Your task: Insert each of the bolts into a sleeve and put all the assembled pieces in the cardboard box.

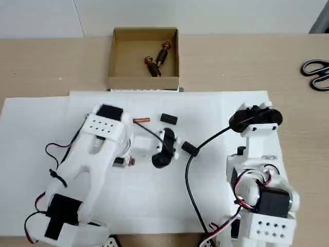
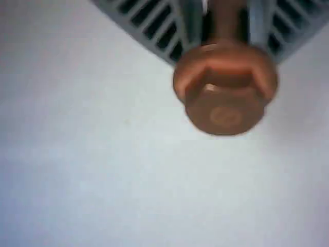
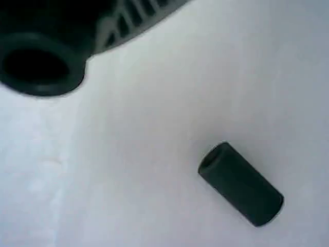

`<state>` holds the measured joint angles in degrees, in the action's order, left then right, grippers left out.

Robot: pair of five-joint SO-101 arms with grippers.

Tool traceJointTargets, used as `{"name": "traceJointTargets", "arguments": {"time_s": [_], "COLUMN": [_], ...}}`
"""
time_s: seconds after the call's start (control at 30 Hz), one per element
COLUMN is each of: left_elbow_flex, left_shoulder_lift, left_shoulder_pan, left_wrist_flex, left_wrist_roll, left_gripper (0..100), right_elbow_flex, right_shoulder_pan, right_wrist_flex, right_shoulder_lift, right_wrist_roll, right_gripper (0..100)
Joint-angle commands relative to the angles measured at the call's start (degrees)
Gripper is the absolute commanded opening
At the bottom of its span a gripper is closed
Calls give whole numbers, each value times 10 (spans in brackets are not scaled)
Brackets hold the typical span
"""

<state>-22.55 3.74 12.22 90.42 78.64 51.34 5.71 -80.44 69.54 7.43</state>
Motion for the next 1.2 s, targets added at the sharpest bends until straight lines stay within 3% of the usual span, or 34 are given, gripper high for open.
{"name": "traceJointTargets", "arguments": {"time_s": [0.0,0.23,0.5,0.7,0.9,0.97,1.17], "left_elbow_flex": [88,226,334,327,305,268,99], "left_shoulder_lift": [3,3,87,207,327,365,521], "left_shoulder_pan": [4,-10,-6,-10,-10,-10,-29], "left_wrist_flex": [51,60,60,82,78,57,-60], "left_wrist_roll": [95,-76,-351,-549,-558,-585,-799], "left_gripper": [5,5,5,6,6,6,6], "right_elbow_flex": [-7,-67,-105,-142,-171,-169,-120], "right_shoulder_pan": [1,1,0,-11,-75,-103,-173], "right_wrist_flex": [13,14,-45,-86,-81,-73,-6], "right_shoulder_lift": [5,4,5,5,5,5,6], "right_wrist_roll": [-4,-4,-4,-4,-4,-10,-11], "right_gripper": [4,4,4,4,5,5,4]}}
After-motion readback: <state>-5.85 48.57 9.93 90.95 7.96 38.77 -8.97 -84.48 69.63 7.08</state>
